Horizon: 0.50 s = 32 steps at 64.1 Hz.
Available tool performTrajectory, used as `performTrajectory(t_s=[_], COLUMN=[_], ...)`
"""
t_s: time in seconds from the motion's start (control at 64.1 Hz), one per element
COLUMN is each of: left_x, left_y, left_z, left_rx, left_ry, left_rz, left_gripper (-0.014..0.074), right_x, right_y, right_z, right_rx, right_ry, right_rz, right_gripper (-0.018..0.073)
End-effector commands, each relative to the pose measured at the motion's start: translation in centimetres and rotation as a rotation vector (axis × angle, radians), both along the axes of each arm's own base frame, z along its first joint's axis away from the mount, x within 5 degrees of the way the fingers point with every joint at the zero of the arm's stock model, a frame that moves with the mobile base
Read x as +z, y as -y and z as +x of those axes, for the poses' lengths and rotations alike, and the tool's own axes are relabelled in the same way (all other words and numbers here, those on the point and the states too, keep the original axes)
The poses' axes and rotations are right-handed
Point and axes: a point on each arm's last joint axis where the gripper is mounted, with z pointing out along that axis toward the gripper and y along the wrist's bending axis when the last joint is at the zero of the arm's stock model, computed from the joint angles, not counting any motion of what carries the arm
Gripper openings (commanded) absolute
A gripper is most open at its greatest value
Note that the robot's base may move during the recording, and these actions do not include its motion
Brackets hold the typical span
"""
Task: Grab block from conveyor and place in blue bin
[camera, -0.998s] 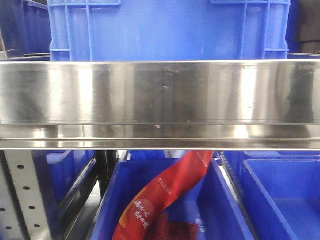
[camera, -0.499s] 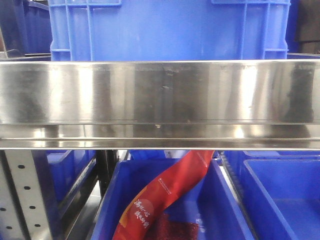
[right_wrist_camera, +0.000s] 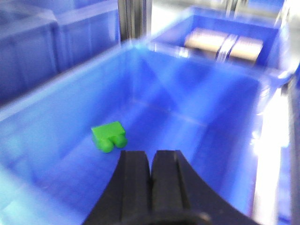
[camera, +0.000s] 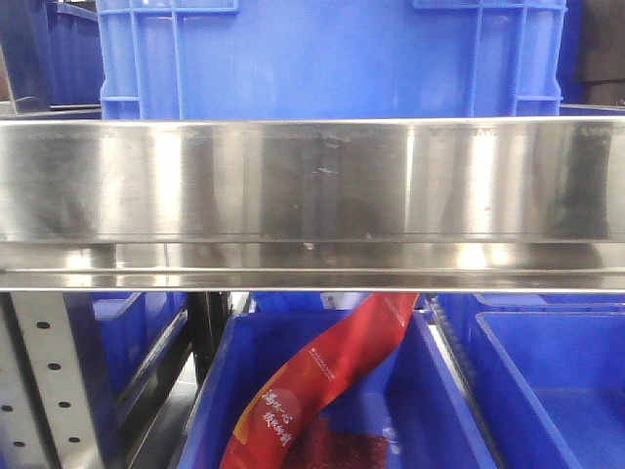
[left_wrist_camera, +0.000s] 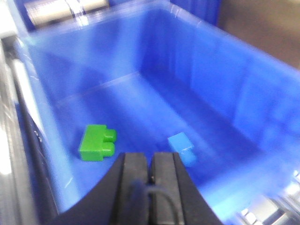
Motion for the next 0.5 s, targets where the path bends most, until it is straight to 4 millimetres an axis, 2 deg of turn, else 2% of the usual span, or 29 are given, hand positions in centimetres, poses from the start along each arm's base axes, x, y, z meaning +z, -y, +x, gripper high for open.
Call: performTrajectory(t_s=[0.0,0.062,0.172,0.343,0.484], left_x=[0.4,0.2,-1.4,-5.6,-10.3], left_y=[-1.0,-2.0,-3.5,-5.4,-6.3], left_z=[-2.3,-4.1,-7.1,-10.8,-12.8], left_rx=[-0.005,-0.003,-0.001,-0.001,-0.001], left_ry=[0.019,0.045,0.103,0.201,0.215], left_rz=[-0.015,-0.032,-0.069,-0.126,-0.158], left_gripper=[-0.0111,-0.0111,-0.0111,-0.0111,-0.0111], right_x=[0.2,-0.5,-2.8,-6.6,-9.9], right_y=[1.5,2.5,4.1,6.1,7.0], right_z=[-2.5,-4.2,-7.0,-10.4,-11.9], right_rx=[0.003,0.005,0.009,0.01,0.011], right_ry=[0.068,0.093,0.123,0.134,0.114], right_rz=[0.028,0.042,0.058,0.064,0.052], right_gripper=[-0.0159,-0.0159,-0.0159,-0.0162,-0.0162])
